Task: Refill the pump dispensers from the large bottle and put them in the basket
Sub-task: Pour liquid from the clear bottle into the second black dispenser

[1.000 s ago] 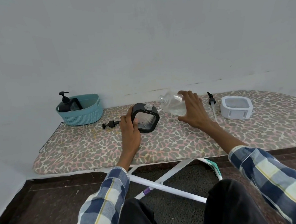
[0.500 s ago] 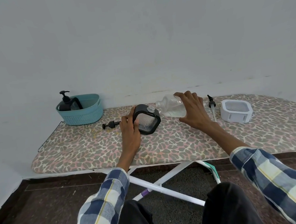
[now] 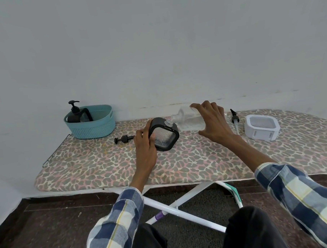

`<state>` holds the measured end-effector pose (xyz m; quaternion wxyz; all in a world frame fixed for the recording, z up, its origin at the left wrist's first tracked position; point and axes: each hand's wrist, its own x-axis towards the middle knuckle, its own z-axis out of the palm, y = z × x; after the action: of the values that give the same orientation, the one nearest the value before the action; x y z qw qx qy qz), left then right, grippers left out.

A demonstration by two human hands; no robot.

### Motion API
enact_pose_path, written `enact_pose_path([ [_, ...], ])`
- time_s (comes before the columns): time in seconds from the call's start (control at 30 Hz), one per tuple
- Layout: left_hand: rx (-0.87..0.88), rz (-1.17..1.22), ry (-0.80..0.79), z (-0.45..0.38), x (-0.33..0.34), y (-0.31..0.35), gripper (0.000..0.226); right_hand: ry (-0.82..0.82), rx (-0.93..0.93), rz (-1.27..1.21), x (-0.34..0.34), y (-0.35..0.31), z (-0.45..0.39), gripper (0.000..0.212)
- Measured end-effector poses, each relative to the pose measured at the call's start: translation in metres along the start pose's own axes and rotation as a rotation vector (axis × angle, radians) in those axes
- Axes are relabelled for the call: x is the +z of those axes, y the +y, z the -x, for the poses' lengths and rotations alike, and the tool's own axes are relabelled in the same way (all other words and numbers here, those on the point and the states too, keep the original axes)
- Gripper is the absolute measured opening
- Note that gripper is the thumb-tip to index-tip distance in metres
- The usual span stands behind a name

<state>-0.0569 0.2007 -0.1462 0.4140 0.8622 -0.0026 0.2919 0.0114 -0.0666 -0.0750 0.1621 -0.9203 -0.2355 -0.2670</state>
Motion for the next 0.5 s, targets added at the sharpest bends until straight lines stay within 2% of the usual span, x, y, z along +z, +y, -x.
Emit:
enact_pose_path([
  [0.5, 0.003, -0.015, -0.003, -0.0017, 0.0007, -0.0021, 0.05, -0.008, -0.006, 0.067, -0.0052, 0.0, -0.0061, 0.105],
])
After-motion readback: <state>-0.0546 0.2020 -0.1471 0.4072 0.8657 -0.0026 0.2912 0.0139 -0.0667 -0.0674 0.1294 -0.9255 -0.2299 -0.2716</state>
